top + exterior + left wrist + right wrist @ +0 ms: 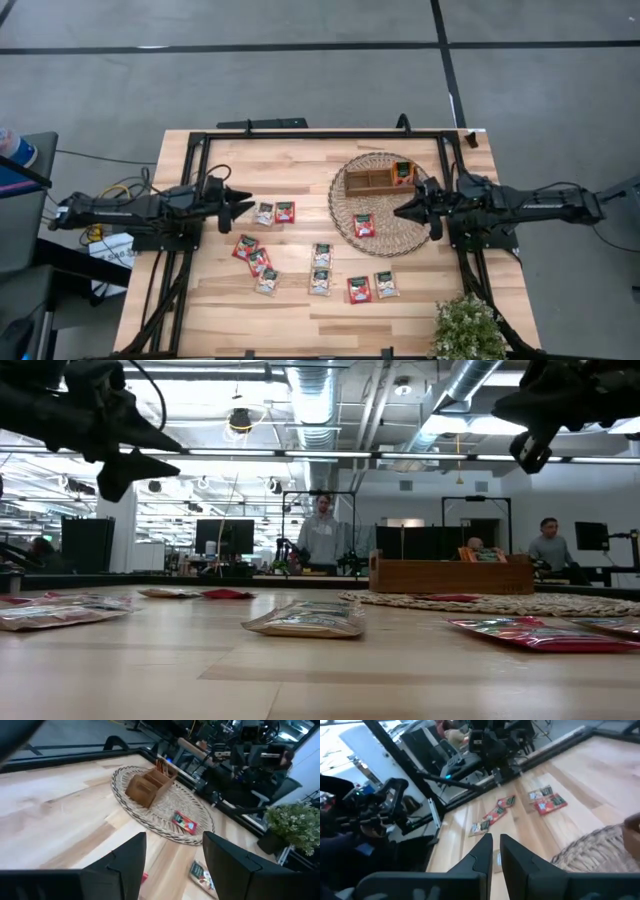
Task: Pick & Place Tea
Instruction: Put the red tea pack into the middle compartment of the brown organizer
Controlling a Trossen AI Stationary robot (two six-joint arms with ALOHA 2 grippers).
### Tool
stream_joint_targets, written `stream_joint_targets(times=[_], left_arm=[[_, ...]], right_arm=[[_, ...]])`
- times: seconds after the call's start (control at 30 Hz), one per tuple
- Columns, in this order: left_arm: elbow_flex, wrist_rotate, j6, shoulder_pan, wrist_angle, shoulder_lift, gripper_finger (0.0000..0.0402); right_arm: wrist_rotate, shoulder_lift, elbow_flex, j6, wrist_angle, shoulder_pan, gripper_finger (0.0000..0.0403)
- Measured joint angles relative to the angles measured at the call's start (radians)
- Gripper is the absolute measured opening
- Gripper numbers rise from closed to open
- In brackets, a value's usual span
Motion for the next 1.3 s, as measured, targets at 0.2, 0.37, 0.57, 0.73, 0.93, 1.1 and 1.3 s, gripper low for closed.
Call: stream_joint_targets(times=[0.2, 0.37, 0.57, 0.73, 0.93, 1.1, 1.3], left_arm=[[0.000, -0.024, -0.032, 0.000, -0.071, -0.031, 0.0188], [-0.023, -0.038, -0.063, 0.000, -0.063, -0.024, 0.0188], [-0.058, -0.037, -0.103, 0.000, -0.044, -0.024, 0.0188], [-0.058, -0.032, -0.092, 0.000, -0.045, -0.027, 0.0188], [-0.058, -0.011, -0.093, 0.000, -0.059, -0.026, 0.0188], [-0.058, -0.010, -0.092, 0.000, -0.060, -0.026, 0.0188], [-0.058, -0.006, -0.091, 0.000, -0.076, -0.026, 0.0188]], right_arm=[[-0.003, 0.084, 0.000, -0.084, 0.191, 0.010, 0.0026], [-0.005, 0.191, 0.000, -0.160, 0.312, 0.023, 0.0026], [0.019, 0.297, 0.000, -0.131, 0.468, 0.014, 0.0026], [0.015, 0.350, 0.000, -0.090, 0.516, -0.006, 0.0026], [-0.037, 0.412, 0.071, 0.083, 0.390, -0.040, 0.0048], [-0.126, 0.506, 0.244, 0.058, 0.049, -0.031, 0.0091], [-0.134, 0.691, 0.449, 0.005, -0.370, -0.004, 0.0163]])
